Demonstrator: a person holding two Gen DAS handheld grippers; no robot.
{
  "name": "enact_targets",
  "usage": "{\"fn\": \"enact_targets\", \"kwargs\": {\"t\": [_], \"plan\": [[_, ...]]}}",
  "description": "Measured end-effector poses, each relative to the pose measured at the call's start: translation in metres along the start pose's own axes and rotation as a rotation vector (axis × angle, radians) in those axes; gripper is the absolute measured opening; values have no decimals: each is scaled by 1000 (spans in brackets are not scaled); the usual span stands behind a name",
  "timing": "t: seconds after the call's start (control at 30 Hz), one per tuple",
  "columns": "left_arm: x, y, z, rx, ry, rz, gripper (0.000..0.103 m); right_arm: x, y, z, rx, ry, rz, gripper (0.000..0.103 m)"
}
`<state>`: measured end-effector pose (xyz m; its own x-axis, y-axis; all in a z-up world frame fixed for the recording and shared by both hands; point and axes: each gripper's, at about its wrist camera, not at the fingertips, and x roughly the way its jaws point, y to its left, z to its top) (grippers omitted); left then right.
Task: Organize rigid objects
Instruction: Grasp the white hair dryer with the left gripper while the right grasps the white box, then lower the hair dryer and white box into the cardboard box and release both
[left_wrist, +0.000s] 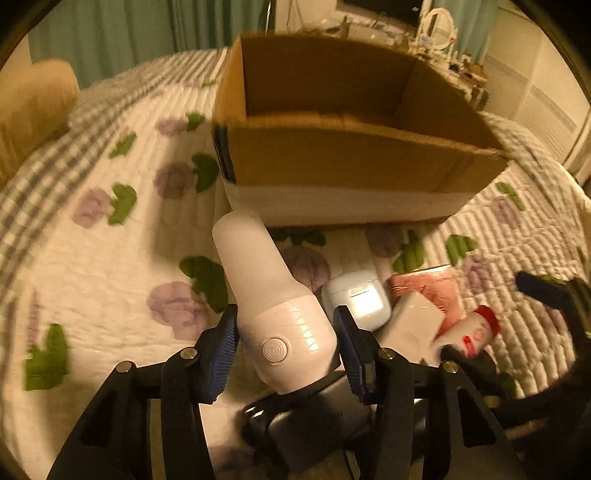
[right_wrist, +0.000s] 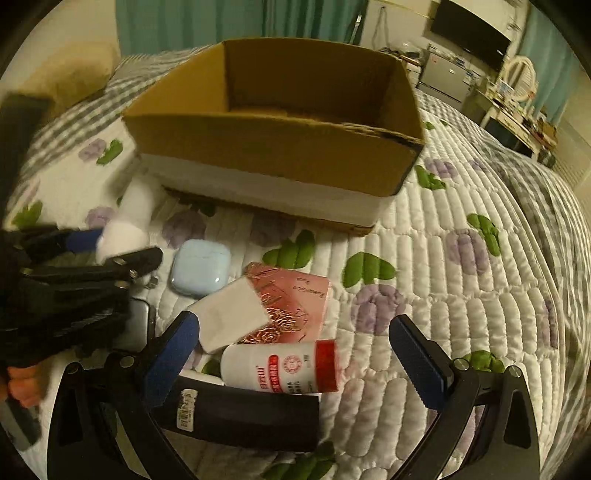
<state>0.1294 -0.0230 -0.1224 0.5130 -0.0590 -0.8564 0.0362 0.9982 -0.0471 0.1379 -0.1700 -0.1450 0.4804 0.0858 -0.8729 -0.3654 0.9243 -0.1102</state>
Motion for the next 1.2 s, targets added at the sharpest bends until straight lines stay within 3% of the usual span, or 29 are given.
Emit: {"fn": "enact_targets", "kwargs": {"t": [0.2,0.27,0.4,0.5,0.53,0.7,0.83,1.07,1.2], "plan": [[-36,3,0,29,-56,-8,52,21,18,7,-48,66,65,95],[-33,11,3,36,-60,-4,52,35,22,10,-48,101,89,92],[-28,14,-1,50,-51,9,52,56,28,12,-53,153,89,85],[-29,16,-5,50,-44,6,52,62,32,14,-63,147,60,79],[-29,15,-6,51,-44,4,52,61,35,15,-71,135,51,73],[-41,13,-7,67,-66,9,52,38,33,17,-54,48,18,72],[-61,10,3,79,-103,-1,52,-11,20,31,-27,-66,19,72],[-107,-3,62,110,-232,-9,52,-111,-19,92,-19,-266,-5,72],[-112,-16,103,161,-268,-7,52,-136,-30,134,-26,-332,-27,72]]}}
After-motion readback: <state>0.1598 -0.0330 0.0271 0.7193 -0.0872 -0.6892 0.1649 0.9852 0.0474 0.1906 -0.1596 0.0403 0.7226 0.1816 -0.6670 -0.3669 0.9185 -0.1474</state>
